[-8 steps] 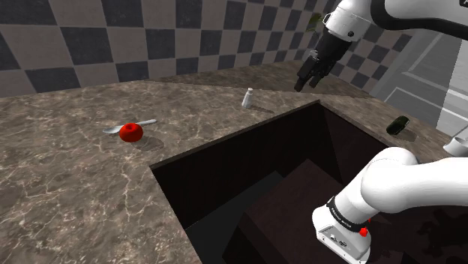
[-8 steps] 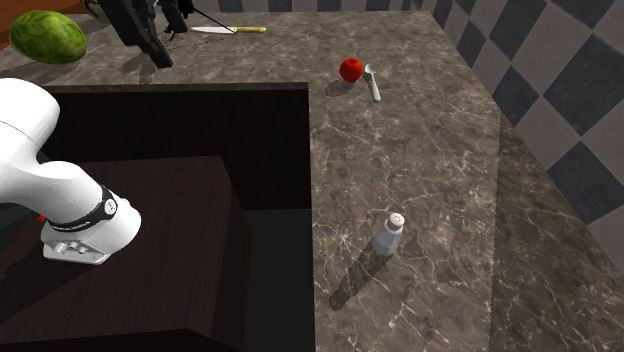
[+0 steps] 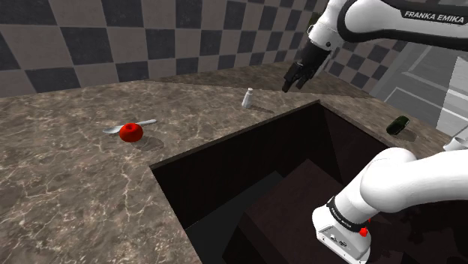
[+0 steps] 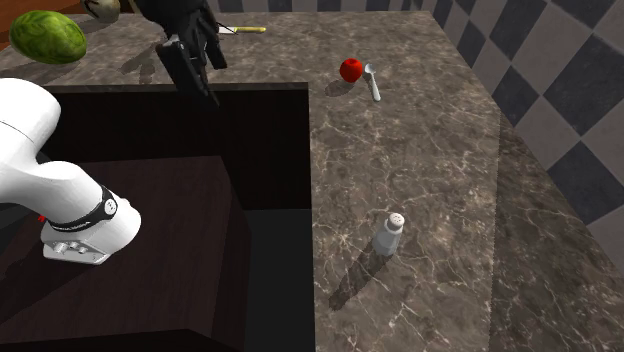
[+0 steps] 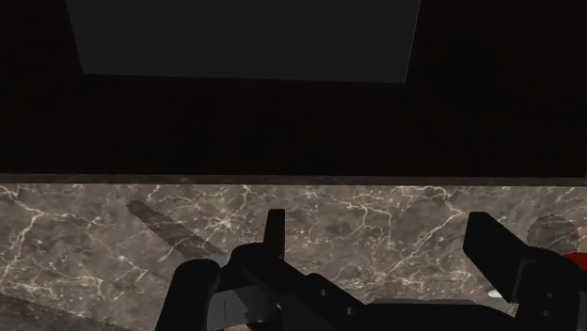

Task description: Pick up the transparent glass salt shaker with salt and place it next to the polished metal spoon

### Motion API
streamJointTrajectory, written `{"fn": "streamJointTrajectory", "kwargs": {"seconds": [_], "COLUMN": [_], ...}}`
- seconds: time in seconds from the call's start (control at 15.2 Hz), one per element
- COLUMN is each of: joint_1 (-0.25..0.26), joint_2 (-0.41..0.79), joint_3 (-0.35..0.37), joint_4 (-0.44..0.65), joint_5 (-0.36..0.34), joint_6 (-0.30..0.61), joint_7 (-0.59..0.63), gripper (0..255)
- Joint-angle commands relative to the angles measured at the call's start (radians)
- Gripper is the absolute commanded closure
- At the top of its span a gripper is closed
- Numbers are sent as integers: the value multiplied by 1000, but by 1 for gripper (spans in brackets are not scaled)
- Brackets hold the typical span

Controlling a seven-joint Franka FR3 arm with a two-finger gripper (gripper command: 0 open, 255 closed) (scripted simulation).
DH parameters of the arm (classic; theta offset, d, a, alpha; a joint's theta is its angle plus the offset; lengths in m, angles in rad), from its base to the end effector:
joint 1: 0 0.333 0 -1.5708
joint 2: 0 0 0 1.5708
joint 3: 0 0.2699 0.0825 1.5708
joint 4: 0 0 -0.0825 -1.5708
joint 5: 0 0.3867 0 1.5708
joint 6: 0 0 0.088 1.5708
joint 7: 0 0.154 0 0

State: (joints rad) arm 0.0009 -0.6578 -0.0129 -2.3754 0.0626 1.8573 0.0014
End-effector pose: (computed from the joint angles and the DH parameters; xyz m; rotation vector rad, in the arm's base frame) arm 0.4036 0.0028 0.4821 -3.0654 0.0379 -0.2148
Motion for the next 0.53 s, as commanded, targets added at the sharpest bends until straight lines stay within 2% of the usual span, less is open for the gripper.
{"fn": "streamJointTrajectory", "kwargs": {"seconds": [0.0,0.46], "joint_1": [-5,-15], "joint_2": [48,267], "joint_3": [-21,-98], "joint_4": [-7,36], "joint_5": [-4,10], "joint_6": [64,257], "joint_7": [-29,-138], "gripper": [0,0]}}
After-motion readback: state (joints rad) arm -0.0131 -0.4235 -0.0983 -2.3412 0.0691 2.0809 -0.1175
